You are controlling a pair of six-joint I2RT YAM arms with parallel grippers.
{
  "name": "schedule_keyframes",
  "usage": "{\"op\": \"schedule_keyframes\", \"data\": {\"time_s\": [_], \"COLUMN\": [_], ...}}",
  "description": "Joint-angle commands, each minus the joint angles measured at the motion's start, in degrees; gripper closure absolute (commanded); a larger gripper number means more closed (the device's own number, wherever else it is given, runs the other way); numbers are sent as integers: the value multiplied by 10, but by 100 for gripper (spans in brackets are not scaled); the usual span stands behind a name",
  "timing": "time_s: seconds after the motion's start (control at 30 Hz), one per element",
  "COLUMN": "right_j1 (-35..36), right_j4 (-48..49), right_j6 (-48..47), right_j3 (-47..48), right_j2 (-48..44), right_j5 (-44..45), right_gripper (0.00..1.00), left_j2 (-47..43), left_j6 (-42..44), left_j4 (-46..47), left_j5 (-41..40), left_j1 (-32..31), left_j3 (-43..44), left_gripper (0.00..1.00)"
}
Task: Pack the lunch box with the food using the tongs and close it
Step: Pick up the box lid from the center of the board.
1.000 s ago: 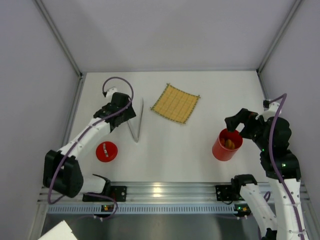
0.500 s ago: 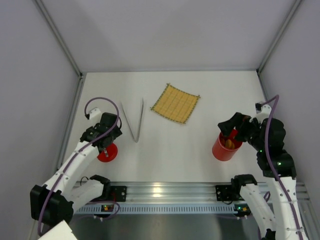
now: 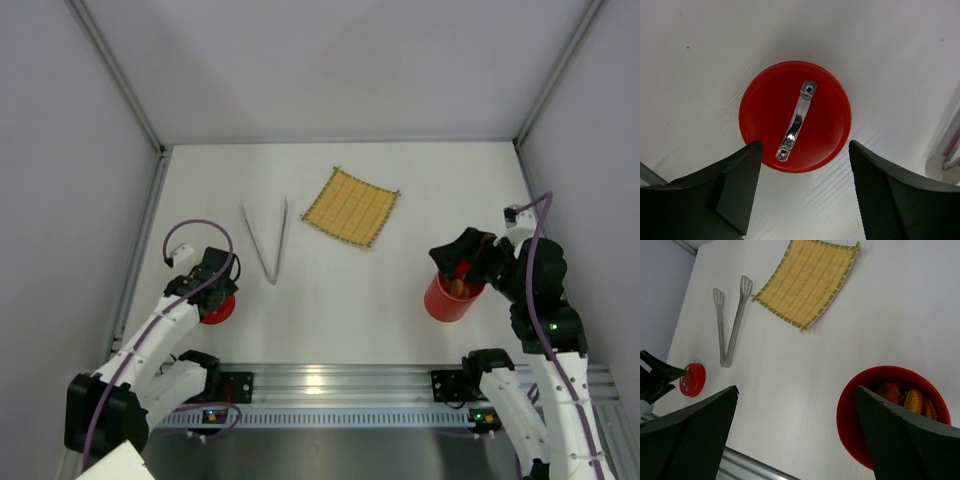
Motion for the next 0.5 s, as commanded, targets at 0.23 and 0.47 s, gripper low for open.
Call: {"op": "schedule_keyframes", "data": {"time_s": [0.23, 0.47], "right_j1": [-7, -7], "right_j4": [45, 46], "right_j6": [3, 2], "right_j3": [-9, -11], "right_j2": [-6, -4], "right_j5": [-10, -7], "right_gripper": [1, 0], "left_j2": [4, 8], "left_j6": [-44, -22], "left_j4": [61, 87], "left_j5": [-8, -4], "left_j1": [16, 39], "left_j3": [-44, -52], "left_gripper": [31, 41]}}
